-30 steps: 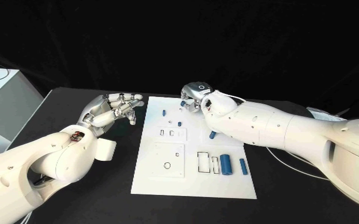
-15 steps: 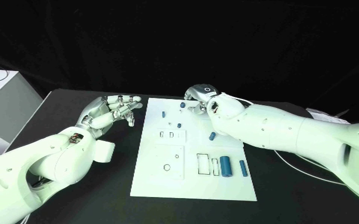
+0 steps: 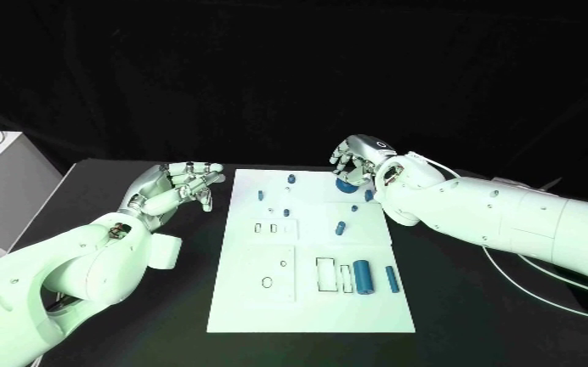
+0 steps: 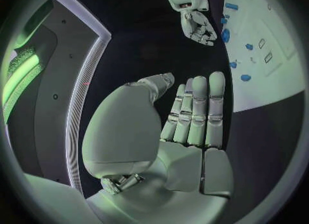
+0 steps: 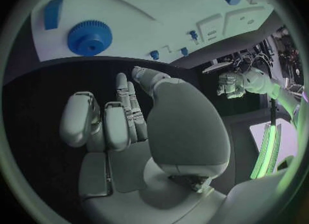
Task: Assemble the parts on the task board
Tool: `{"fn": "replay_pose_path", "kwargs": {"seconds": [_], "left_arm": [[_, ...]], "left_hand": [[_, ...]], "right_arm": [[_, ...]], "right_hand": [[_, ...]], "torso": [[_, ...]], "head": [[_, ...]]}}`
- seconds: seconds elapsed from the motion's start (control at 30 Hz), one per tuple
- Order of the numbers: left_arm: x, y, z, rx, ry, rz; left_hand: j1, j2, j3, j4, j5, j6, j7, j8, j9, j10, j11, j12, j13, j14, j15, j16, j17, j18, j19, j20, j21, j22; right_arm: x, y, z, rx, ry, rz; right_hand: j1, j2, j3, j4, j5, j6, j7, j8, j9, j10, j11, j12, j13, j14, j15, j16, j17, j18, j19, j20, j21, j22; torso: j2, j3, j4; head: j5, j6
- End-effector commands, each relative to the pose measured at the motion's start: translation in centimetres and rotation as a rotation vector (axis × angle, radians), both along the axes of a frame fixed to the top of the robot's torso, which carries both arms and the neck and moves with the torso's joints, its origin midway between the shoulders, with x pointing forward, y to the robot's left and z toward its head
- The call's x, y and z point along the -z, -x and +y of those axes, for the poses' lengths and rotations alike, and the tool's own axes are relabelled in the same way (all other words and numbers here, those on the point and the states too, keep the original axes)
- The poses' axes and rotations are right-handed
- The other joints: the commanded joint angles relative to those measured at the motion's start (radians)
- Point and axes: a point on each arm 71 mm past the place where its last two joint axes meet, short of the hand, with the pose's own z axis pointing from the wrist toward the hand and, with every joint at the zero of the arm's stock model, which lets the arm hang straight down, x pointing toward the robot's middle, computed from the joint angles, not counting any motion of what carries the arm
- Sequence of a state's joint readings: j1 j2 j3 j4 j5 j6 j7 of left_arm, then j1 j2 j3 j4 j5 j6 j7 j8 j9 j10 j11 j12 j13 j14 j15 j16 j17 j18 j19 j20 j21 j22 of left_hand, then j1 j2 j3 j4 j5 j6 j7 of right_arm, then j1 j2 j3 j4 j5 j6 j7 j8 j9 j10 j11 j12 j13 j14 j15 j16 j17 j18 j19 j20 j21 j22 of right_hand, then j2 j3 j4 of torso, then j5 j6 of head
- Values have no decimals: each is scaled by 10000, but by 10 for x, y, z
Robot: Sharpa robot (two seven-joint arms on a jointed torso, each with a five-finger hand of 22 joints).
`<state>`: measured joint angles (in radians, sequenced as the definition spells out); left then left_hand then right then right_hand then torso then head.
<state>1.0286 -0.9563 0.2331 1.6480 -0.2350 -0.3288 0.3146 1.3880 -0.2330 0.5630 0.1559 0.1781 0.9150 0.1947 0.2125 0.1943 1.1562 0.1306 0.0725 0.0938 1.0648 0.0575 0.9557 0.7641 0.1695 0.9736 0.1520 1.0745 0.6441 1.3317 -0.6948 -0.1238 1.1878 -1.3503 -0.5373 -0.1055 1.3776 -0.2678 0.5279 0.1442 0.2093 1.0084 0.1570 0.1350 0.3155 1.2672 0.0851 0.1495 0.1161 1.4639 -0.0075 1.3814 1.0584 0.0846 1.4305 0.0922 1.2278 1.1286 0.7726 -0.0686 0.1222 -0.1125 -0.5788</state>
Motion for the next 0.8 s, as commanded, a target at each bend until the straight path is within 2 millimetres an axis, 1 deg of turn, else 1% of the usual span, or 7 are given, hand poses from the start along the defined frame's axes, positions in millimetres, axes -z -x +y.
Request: {"fn": "replay_pose_path", "kwargs": {"seconds": [0.03, 0.07, 0.1, 0.13, 0.2, 0.33, 0.8], "left_arm": [[0, 0, -1, 182, -29, -94], [0, -1, -1, 174, -35, -92], [0, -1, -1, 169, -43, -93], [0, -1, -1, 172, -46, -95], [0, -1, -1, 190, -50, -102], [1, -1, -2, 230, -58, -113], [4, -2, -3, 259, -85, -75]], "left_hand": [[-5, 77, 44, -8, -68, -19, -17, -10, 15, -44, -27, 10, 13, -64, -9, 32, -12, 117, -71, 5, 47, 9], [-5, 77, 44, -8, -68, -19, -17, -10, 15, -44, -27, 10, 13, -64, -9, 32, -12, 117, -71, 5, 47, 9], [-11, 71, 40, -8, -70, -20, -20, -10, 17, -45, -30, 11, 14, -65, -12, 36, -14, 118, -80, 5, 49, 5], [-11, 71, 40, -8, -70, -20, -20, -10, 17, -45, -30, 11, 14, -65, -12, 36, -14, 118, -80, 5, 49, 5], [-12, 74, 41, -8, -70, -14, -28, -5, 20, -46, -33, 12, 15, -65, -14, 40, -16, 116, -72, 4, 63, 26], [-12, 92, 46, -10, -73, 18, -55, 19, 35, -51, -46, 13, 17, -68, -23, 52, -24, 119, -91, 1, 74, 26], [-23, 119, 52, -6, -77, 55, -84, 48, 54, -60, -61, 15, 20, -71, -33, 70, -33, 108, -70, -4, 129, 99]], "right_arm": [[1, 1, -9, 96, -610, 641], [3, 1, -14, 188, -558, 904], [6, 1, -20, 344, -438, 1334], [7, 0, -23, 457, -355, 1584], [10, -1, -30, 671, -195, 1957], [13, -2, -40, 1066, 64, 2380], [18, -10, -40, 1554, 270, 2816]], "right_hand": [[-31, -198, -306, -76, 54, -64, -128, 41, 19, 828, -303, 534, 421, 248, -166, 229, 423, -8, 135, -133, 308, 381], [-71, -233, -630, -177, 37, -164, -204, 4, 19, 1313, -426, 1232, 954, 298, -256, 329, 623, -42, 202, -216, 450, 565], [-25, 149, -1223, -277, 318, -214, -330, 40, 79, 280, -324, 5705, 5622, 335, -328, 505, 922, -162, 336, -267, 821, 1066], [27, 53, -1397, -266, 274, -394, -262, 2, 73, 396, -286, 9149, 9030, 395, -247, 625, 1130, -178, 393, -230, 973, 1279], [-64, 96, -1465, -14, 224, -502, -114, 59, 96, 1198, -275, 11736, 11792, 475, -149, 844, 1661, -252, 502, -147, 1279, 1698], [-146, 96, -1714, 194, 228, -624, -57, 106, 112, 2034, -202, 13104, 13287, 663, -69, 1250, 2775, -409, 743, -81, 1892, 2477], [-99, 159, -2438, 644, 831, -841, 42, 162, 122, 2781, -81, 13980, 14281, 930, 74, 1739, 4416, -684, 1148, 64, 2906, 3758]], "torso": [[-38, 79, -112], [-40, 87, -129], [-43, 91, -147], [-45, 91, -159], [-33, 104, -172], [-25, 125, -177], [-17, 59, -89]], "head": [[-33, 22], [-21, 46], [-38, 31], [-50, 26], [-100, 29], [-109, -15], [-181, -137]]}}
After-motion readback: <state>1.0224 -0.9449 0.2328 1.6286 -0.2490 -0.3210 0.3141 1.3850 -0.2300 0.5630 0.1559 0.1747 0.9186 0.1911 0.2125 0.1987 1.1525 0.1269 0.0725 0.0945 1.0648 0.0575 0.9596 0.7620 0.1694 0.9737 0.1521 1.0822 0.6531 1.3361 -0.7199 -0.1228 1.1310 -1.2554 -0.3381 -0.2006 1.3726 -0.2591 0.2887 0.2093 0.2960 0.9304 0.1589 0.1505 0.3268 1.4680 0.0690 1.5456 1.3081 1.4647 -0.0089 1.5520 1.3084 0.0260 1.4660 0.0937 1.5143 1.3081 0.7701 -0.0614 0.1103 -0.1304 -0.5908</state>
